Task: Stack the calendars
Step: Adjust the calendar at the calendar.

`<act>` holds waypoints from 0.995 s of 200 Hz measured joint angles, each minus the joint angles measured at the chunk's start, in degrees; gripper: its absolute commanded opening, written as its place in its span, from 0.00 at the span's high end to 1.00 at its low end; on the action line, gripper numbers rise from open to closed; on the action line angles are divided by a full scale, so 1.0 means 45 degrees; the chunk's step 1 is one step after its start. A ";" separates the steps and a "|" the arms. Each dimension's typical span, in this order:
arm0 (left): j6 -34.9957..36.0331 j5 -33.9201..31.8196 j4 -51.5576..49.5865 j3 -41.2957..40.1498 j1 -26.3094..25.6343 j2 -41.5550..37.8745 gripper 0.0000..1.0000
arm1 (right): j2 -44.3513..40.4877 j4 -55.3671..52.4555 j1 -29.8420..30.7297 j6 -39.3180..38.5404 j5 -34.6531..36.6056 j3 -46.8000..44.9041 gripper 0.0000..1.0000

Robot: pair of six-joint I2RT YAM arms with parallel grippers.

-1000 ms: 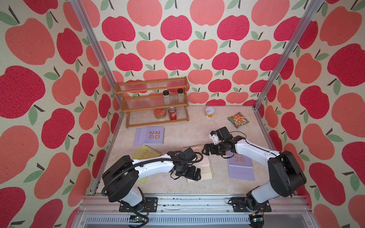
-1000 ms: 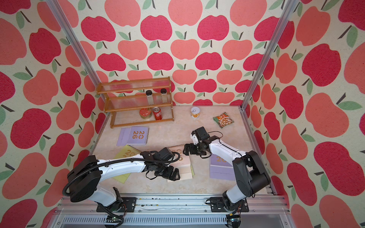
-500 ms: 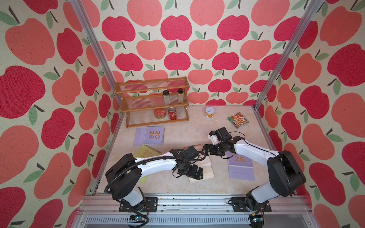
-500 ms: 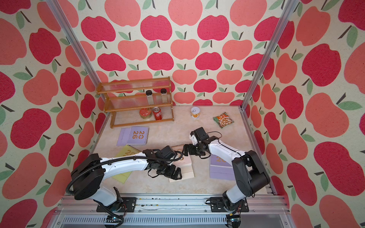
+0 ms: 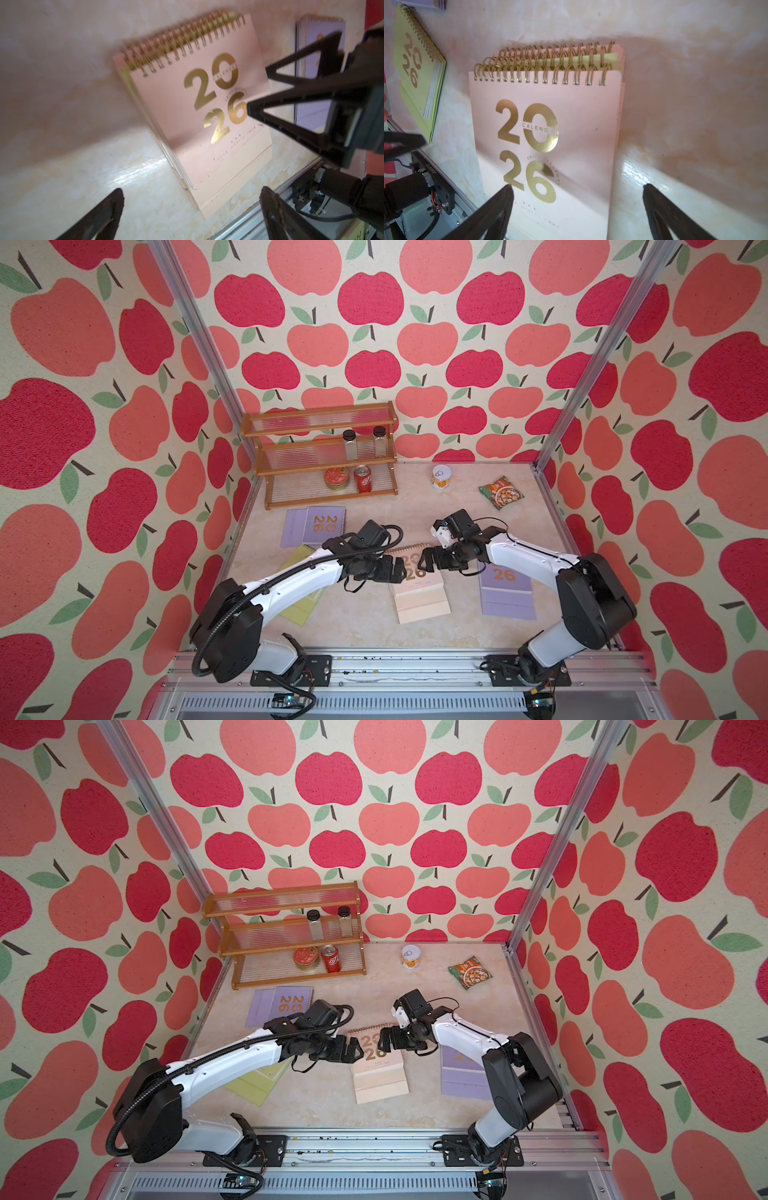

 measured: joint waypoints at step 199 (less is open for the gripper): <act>0.1389 -0.0277 0.0583 0.0262 0.3609 -0.0374 0.01 | 0.1234 -0.0699 0.0913 0.0539 0.0690 0.1515 0.01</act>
